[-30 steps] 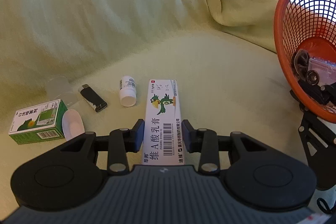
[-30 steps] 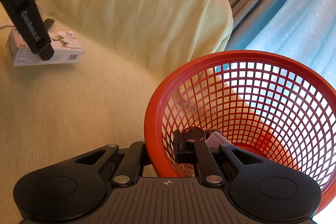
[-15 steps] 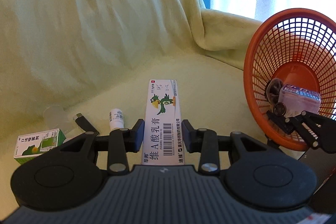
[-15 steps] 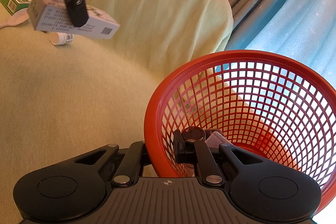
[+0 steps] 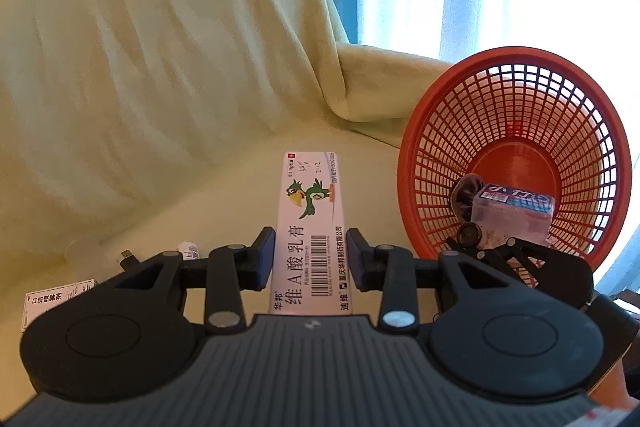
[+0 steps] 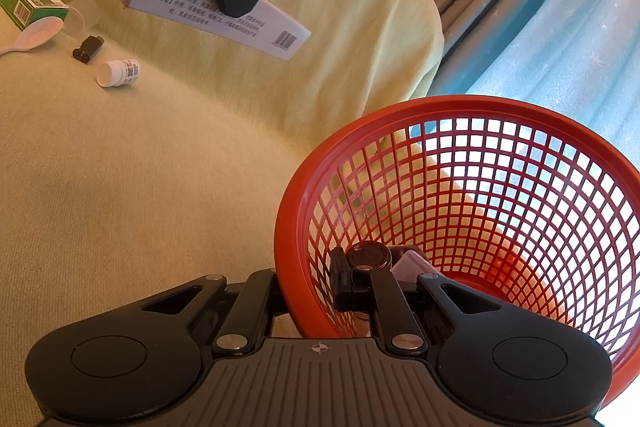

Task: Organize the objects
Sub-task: 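Carry the white medicine box with the left gripper over the basket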

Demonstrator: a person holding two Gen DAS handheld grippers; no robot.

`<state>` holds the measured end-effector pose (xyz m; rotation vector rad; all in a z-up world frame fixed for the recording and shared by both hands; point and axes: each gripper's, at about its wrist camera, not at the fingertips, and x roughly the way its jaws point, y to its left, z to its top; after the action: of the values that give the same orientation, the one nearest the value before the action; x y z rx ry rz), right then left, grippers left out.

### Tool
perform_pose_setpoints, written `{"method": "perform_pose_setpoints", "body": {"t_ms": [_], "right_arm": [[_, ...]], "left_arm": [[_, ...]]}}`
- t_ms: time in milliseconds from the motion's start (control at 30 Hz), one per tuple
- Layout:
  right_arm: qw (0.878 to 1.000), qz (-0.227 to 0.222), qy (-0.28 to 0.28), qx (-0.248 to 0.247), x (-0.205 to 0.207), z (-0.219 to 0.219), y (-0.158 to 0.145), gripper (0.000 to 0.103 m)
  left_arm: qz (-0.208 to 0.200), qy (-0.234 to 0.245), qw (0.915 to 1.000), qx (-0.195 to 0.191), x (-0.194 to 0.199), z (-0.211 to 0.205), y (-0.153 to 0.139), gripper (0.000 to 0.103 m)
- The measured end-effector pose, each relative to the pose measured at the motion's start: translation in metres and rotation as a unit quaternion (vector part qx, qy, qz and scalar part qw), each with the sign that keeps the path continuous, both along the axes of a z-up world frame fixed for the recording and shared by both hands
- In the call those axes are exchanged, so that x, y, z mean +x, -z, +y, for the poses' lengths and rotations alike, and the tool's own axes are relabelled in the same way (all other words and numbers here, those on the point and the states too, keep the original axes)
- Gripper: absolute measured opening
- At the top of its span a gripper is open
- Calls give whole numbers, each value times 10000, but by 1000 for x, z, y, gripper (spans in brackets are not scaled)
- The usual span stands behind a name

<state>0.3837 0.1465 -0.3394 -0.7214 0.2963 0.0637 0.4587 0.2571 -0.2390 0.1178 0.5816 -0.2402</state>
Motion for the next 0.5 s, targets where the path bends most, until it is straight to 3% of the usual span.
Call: {"method": "perform_pose_setpoints", "body": {"t_ms": [500], "right_arm": [[10000,1,-5,1,0,0,0,7]], "left_arm": [[-4,293,9996,51,-7,-13,-5,32]]}}
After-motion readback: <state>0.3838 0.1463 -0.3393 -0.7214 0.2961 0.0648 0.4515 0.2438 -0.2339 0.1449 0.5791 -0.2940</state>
